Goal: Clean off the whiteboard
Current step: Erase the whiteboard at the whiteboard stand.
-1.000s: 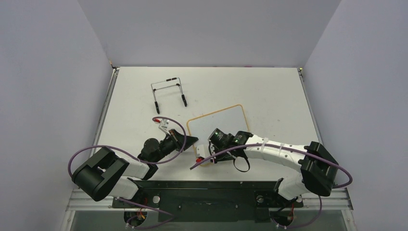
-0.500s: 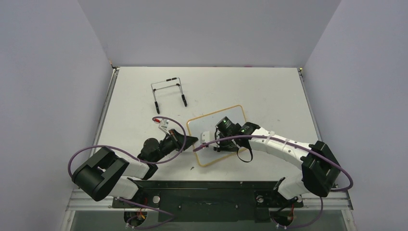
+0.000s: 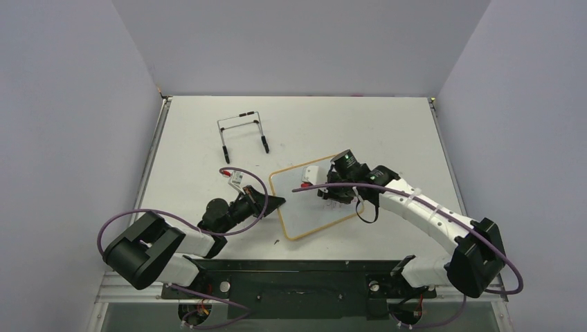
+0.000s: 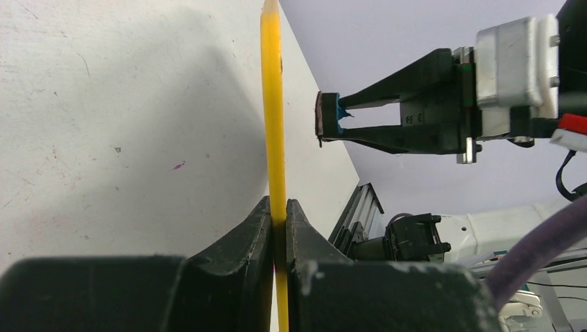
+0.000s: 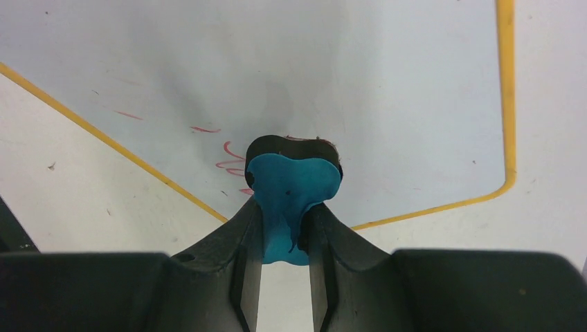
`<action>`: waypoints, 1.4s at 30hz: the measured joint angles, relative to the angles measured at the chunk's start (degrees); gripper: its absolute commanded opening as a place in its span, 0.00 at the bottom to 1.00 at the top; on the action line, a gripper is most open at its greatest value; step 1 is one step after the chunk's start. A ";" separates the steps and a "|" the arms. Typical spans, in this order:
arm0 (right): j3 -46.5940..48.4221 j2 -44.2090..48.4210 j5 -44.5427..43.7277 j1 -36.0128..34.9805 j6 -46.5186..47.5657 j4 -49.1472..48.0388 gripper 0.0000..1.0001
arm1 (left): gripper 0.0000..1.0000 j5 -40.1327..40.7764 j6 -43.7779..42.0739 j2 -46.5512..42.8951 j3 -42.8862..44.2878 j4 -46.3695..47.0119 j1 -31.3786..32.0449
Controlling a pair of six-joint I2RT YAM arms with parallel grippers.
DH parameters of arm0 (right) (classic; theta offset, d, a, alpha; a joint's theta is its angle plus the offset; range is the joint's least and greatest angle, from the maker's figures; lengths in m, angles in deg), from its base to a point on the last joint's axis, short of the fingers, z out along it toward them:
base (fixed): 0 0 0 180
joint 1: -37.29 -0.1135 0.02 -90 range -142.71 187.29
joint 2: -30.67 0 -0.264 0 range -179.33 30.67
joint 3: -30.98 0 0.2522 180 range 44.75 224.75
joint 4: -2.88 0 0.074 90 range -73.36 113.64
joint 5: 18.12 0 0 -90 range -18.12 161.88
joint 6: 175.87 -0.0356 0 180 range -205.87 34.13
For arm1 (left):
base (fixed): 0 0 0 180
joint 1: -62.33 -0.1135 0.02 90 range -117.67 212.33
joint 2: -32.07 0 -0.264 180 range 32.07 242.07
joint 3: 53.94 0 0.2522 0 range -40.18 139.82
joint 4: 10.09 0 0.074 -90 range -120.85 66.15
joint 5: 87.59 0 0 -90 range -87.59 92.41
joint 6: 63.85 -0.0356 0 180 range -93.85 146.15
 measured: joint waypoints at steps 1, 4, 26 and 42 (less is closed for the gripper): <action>0.09 0.72 0.24 0.46 -0.07 -0.09 0.00 | 0.00 -0.02 0.02 -0.07 0.00 0.00 0.00; -0.07 1.73 1.55 0.13 -0.09 -0.13 0.00 | 0.00 0.07 0.04 -0.28 0.00 -0.02 0.00; -2.05 -4.46 -1.70 -5.07 -7.06 -2.62 0.00 | 0.00 7.52 1.07 -4.92 -2.49 -0.59 0.11; 9.35 -9.97 9.31 1.95 -16.98 -3.54 0.00 | 0.00 21.81 -0.76 -3.91 -2.47 2.67 3.61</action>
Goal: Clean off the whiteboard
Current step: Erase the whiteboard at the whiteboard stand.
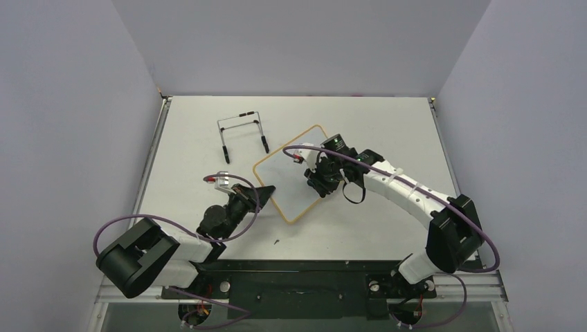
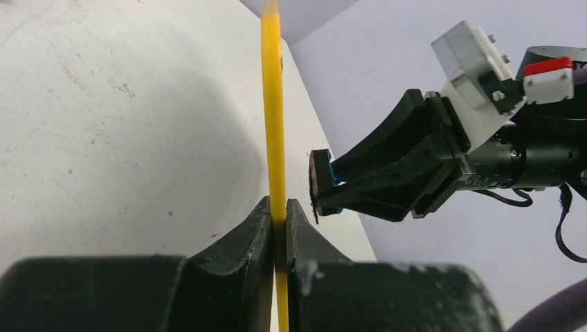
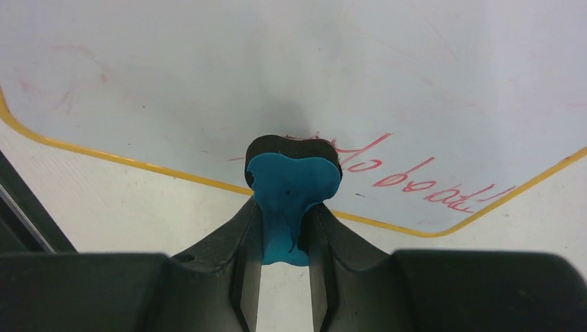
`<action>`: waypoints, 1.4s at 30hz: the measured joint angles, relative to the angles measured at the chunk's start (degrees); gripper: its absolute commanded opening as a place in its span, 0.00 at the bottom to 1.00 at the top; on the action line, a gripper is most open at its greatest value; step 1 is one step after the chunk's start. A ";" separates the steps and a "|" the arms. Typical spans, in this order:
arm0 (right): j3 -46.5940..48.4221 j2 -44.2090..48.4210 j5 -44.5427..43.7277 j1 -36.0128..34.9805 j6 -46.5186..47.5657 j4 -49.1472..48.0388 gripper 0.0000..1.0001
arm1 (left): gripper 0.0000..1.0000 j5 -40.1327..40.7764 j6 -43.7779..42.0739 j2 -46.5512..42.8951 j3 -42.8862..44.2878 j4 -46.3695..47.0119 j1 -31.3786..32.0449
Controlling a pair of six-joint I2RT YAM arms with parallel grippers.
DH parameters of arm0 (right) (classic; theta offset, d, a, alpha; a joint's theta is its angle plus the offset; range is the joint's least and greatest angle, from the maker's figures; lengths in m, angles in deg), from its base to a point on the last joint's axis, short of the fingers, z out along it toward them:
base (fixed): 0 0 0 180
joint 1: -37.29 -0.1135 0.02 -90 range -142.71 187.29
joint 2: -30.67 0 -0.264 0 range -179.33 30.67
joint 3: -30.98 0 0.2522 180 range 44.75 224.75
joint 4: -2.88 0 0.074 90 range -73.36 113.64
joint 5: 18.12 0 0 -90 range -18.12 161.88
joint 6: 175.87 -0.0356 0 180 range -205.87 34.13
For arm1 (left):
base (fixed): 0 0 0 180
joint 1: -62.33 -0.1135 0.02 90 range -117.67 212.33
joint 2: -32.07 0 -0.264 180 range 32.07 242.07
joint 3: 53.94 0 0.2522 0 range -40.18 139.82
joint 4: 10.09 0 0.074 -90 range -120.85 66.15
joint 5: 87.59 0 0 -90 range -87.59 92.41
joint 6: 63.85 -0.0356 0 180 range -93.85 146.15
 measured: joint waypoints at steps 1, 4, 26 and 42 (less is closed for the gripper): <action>0.00 -0.42 -0.63 0.76 -0.68 -0.24 0.00 | 0.00 0.63 -0.17 0.00 0.00 0.17 0.28; 0.57 -2.10 -1.51 -1.25 -1.49 -0.22 0.00 | 0.00 1.81 -0.39 0.33 0.00 0.66 0.81; 4.48 -8.50 -7.56 -9.03 0.39 0.13 0.00 | 0.00 4.37 0.31 2.45 0.42 1.18 1.36; 4.04 -7.17 -4.09 0.55 -0.39 -0.66 0.00 | 0.00 2.75 -0.28 2.71 0.35 0.98 2.60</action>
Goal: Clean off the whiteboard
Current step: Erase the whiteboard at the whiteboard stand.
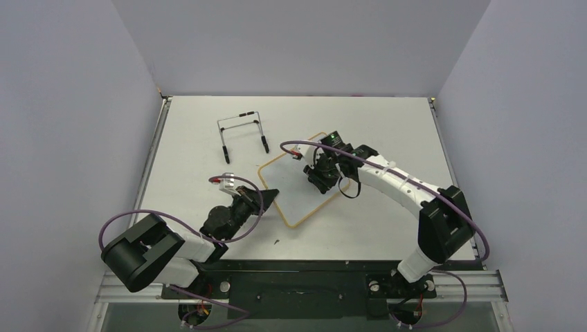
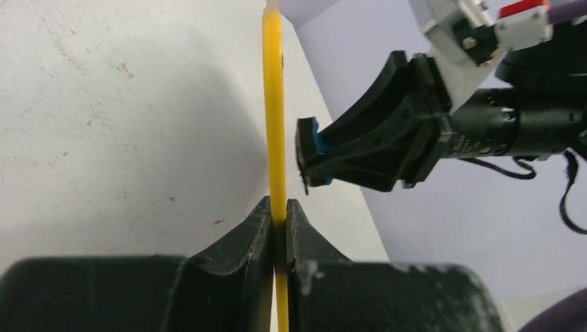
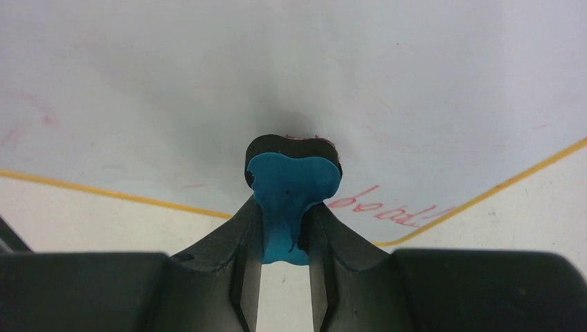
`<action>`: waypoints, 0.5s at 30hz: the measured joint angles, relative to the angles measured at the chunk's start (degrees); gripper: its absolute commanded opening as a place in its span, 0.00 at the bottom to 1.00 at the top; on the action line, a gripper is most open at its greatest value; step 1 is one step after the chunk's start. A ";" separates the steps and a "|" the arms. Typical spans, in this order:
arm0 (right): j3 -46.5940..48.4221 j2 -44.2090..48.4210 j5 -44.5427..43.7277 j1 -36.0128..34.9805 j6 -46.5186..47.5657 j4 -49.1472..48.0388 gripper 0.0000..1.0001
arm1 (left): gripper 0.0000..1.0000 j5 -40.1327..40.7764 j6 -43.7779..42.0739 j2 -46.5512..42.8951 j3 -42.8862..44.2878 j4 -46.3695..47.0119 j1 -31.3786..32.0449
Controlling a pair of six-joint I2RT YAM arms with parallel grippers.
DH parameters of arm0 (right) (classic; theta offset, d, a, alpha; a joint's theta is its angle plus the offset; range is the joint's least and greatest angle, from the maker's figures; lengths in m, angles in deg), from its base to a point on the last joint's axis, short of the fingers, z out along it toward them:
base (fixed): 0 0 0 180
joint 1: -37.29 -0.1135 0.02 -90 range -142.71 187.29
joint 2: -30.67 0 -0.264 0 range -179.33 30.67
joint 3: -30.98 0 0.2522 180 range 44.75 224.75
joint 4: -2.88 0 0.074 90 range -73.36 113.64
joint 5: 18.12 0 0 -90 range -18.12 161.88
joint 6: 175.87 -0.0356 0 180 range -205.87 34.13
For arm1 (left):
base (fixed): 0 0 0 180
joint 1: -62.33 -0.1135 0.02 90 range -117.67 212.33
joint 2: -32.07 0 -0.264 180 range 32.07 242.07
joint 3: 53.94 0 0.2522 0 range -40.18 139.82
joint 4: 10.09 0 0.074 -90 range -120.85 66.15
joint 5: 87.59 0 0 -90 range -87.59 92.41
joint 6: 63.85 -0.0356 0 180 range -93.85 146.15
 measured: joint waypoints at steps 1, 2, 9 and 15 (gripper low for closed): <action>-0.76 1.05 0.81 1.11 0.22 0.07 0.00 | 0.00 -0.59 -0.50 0.00 0.00 -0.17 0.04; -1.60 2.69 1.99 1.77 0.61 0.52 0.00 | 0.00 -1.22 -1.14 -0.02 0.00 -0.55 0.17; -2.89 9.29 9.20 3.28 2.89 1.68 0.00 | 0.00 -3.61 -6.01 -2.03 0.00 -2.75 0.20; -3.56 9.29 12.57 6.10 3.61 2.71 0.00 | 0.00 -4.85 -13.22 -5.35 0.02 -6.05 0.66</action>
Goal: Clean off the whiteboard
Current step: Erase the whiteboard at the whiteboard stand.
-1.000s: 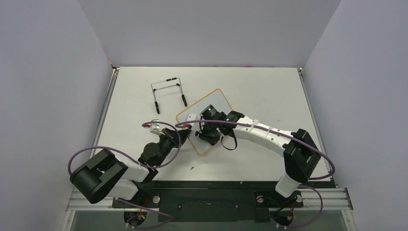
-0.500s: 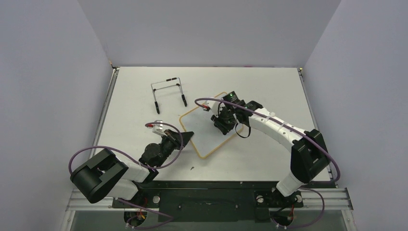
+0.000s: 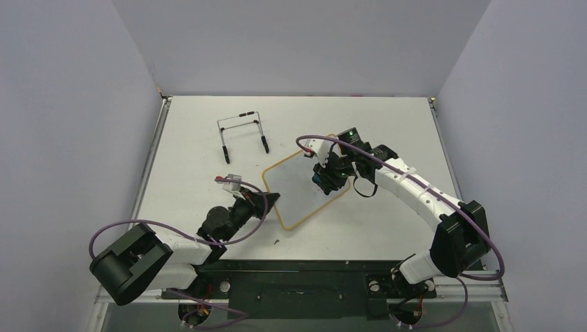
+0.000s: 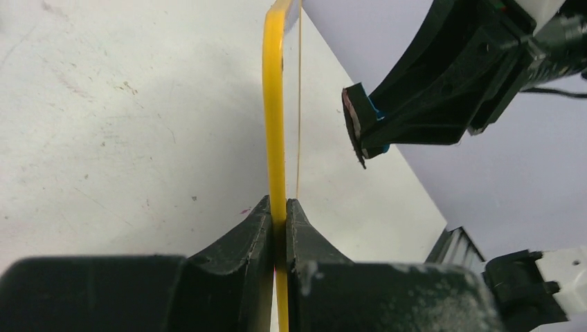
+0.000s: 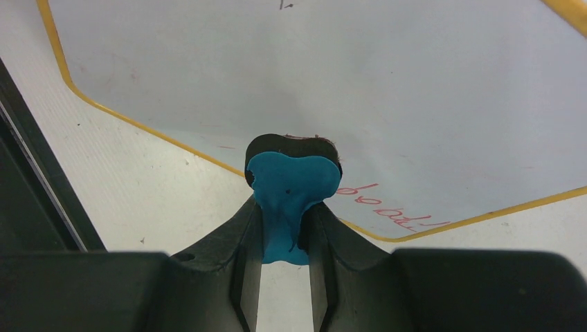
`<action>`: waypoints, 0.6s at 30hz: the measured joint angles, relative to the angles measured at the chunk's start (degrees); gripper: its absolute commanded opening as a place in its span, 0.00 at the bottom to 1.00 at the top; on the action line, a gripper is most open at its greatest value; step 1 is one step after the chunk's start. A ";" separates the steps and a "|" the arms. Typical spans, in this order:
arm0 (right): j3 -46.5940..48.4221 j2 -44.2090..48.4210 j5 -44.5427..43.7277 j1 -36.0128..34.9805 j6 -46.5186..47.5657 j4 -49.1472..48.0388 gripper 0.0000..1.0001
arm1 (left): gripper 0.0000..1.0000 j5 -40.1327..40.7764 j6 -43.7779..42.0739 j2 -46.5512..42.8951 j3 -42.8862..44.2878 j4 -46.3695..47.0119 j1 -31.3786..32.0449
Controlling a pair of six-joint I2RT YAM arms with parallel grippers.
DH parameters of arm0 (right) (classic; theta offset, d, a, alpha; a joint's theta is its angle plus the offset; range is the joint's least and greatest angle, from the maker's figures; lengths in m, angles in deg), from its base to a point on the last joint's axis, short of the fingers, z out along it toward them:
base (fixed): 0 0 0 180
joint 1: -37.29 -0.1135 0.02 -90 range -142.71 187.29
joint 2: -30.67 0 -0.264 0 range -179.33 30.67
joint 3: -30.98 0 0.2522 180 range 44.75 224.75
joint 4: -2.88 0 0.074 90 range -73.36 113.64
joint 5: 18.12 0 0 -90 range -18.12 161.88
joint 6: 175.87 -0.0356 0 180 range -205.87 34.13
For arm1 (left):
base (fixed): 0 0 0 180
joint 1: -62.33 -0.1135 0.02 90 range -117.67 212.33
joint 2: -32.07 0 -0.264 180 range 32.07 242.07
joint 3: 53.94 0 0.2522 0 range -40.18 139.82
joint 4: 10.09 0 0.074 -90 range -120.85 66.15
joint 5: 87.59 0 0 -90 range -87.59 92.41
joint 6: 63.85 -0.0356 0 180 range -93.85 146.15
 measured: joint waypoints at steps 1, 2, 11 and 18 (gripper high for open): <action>-0.02 0.02 0.42 0.48 0.17 0.13 0.00 | 0.00 -0.15 -1.64 -0.55 0.00 -0.59 0.20; -0.02 0.04 0.70 0.83 0.28 0.22 0.00 | 0.00 -0.31 -3.39 -1.16 0.00 -1.29 0.42; -1.16 5.42 2.51 5.95 1.70 1.55 0.00 | 0.00 -4.28 -19.87 -2.93 2.47 -4.63 2.32; -2.93 11.17 3.54 11.80 2.54 1.77 0.00 | 0.00 -6.51 -28.26 4.52 3.39 -1.22 2.97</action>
